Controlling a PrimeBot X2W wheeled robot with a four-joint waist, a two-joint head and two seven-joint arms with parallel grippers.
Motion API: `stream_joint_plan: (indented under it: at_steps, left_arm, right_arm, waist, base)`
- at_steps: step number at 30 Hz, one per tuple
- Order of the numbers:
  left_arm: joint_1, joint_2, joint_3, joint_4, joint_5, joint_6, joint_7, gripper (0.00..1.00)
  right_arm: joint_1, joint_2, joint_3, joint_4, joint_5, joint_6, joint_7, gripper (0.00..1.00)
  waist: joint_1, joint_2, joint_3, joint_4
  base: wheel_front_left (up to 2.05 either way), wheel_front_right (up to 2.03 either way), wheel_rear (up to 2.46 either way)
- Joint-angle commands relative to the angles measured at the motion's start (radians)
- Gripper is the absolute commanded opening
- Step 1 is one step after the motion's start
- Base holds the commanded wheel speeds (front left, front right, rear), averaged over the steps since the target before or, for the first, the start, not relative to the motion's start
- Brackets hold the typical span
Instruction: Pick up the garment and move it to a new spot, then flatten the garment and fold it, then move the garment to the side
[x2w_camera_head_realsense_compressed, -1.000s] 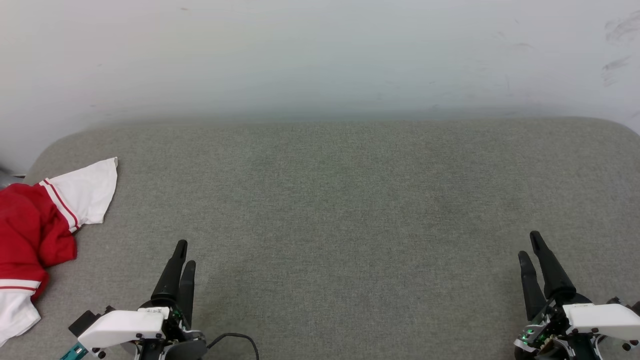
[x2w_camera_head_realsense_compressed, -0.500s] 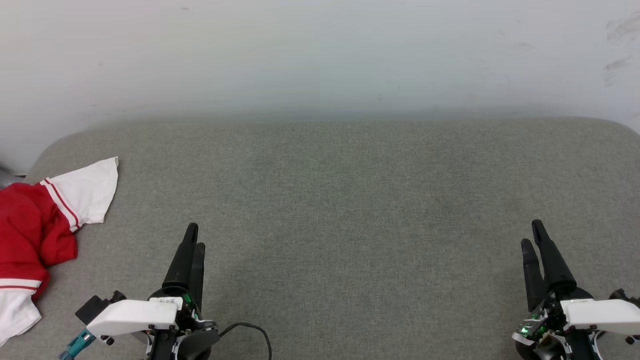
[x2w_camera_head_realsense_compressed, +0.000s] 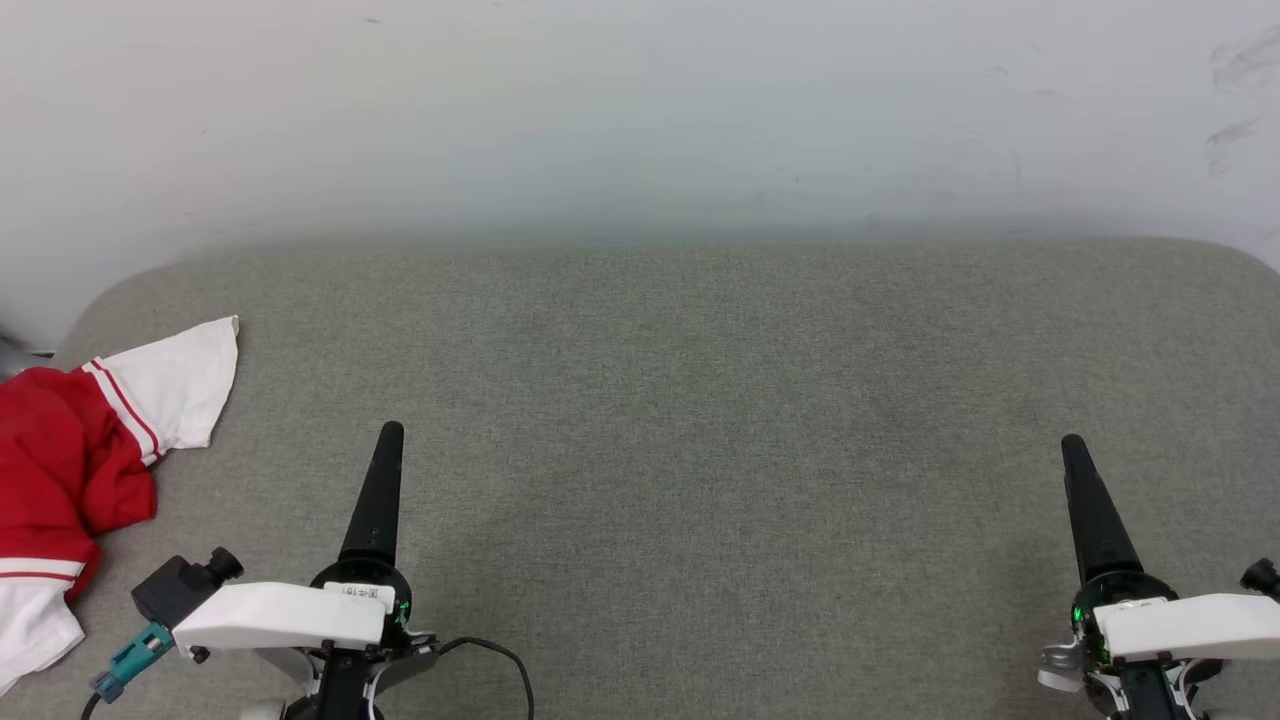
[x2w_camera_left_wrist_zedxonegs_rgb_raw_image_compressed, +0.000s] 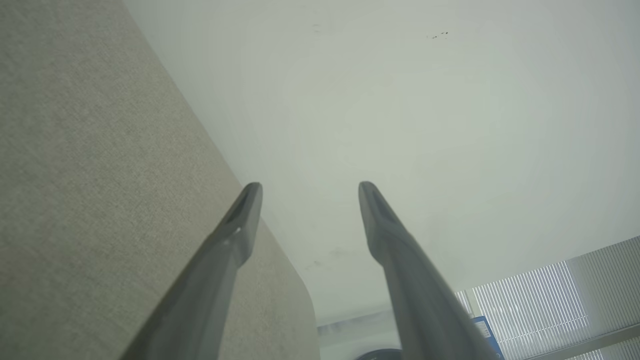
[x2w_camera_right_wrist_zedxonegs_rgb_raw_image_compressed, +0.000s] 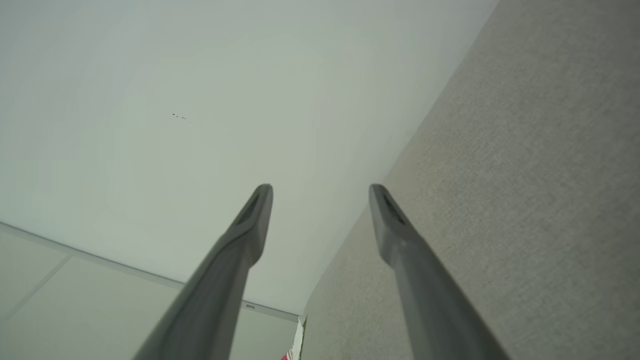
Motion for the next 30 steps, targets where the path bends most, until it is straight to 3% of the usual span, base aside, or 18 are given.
stream_joint_plan:
  at_steps: [1, 17, 30]
  left_arm:
    - [-0.020, 0.003, 0.007, -0.028, 0.049, -0.002, -0.009, 1.00]
    - [0.009, -0.003, -0.016, -0.048, 0.481, -0.003, -0.062, 1.00]
    - [0.013, 0.011, -0.030, -0.022, 0.730, -0.003, -0.096, 1.00]
  right_arm:
    - [-0.005, -0.007, -0.001, -0.021, -0.063, 0.000, -0.009, 1.00]
    - [0.004, 0.011, -0.024, -0.057, -0.592, 0.000, -0.062, 1.00]
    - [0.020, 0.001, -0.014, -0.098, -0.872, 0.000, -0.031, 1.00]
  waist:
    - [0.0000, 0.0000, -0.001, 0.000]
    - [0.0000, 0.0000, -0.006, 0.000]
    - [0.0000, 0.0000, -0.005, -0.003]
  base:
    - [0.00, 0.00, 0.00]
    - [0.00, 0.00, 0.00]
    - [0.00, 0.00, 0.00]
